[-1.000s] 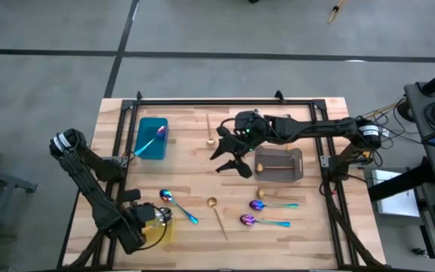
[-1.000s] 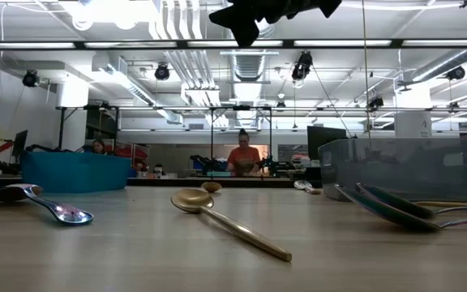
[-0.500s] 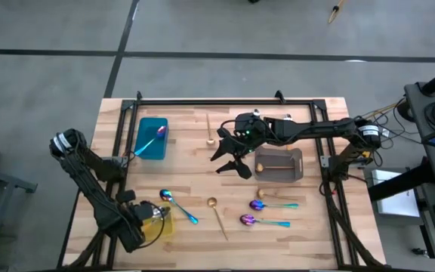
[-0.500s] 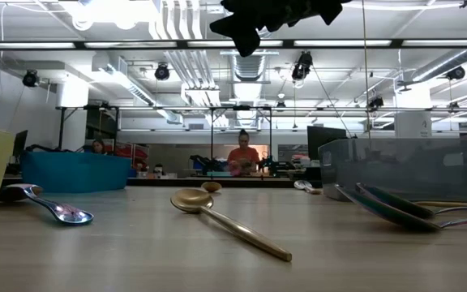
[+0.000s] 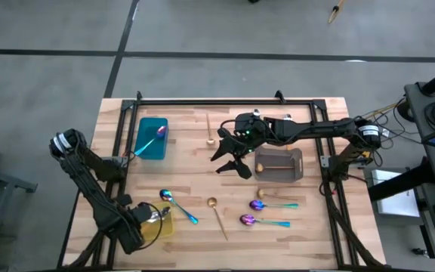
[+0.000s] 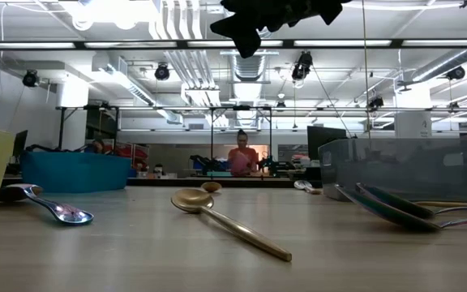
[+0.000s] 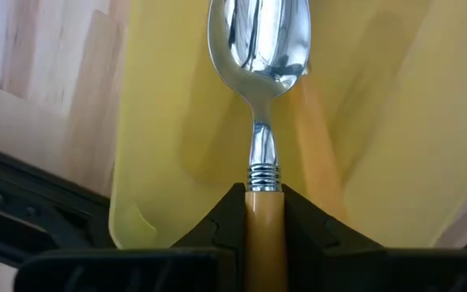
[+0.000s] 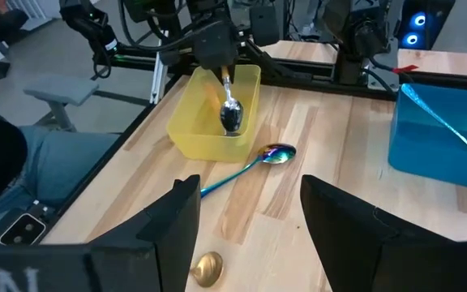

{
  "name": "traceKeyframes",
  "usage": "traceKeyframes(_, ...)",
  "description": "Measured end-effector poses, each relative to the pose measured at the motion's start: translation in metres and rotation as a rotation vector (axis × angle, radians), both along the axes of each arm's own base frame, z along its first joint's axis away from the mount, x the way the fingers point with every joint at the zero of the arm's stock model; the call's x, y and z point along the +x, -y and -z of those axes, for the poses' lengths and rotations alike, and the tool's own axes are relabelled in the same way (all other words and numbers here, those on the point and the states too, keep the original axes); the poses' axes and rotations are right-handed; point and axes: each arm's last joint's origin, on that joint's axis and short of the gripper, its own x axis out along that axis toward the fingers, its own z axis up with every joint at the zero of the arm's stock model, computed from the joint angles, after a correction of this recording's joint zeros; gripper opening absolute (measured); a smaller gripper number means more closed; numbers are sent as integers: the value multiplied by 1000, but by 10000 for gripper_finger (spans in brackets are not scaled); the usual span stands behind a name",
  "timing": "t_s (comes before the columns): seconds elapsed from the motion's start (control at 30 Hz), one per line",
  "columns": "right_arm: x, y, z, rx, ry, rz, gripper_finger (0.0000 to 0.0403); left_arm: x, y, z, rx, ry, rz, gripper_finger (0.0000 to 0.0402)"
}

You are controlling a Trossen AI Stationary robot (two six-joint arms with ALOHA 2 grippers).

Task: Sort silverware by color (type)
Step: Put the yellow spoon into the yellow bin

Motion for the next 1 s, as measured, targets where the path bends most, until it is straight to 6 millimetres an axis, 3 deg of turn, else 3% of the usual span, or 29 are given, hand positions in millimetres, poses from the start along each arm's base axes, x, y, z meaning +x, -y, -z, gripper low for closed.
traceKeyframes(0.37,3,0,5,1,-10,0,203,6,8,0,-77,56,-68,39)
traceKeyframes(1.0,4,1,6,65,-45,32,203,5,7,0,-66,54,-63,49)
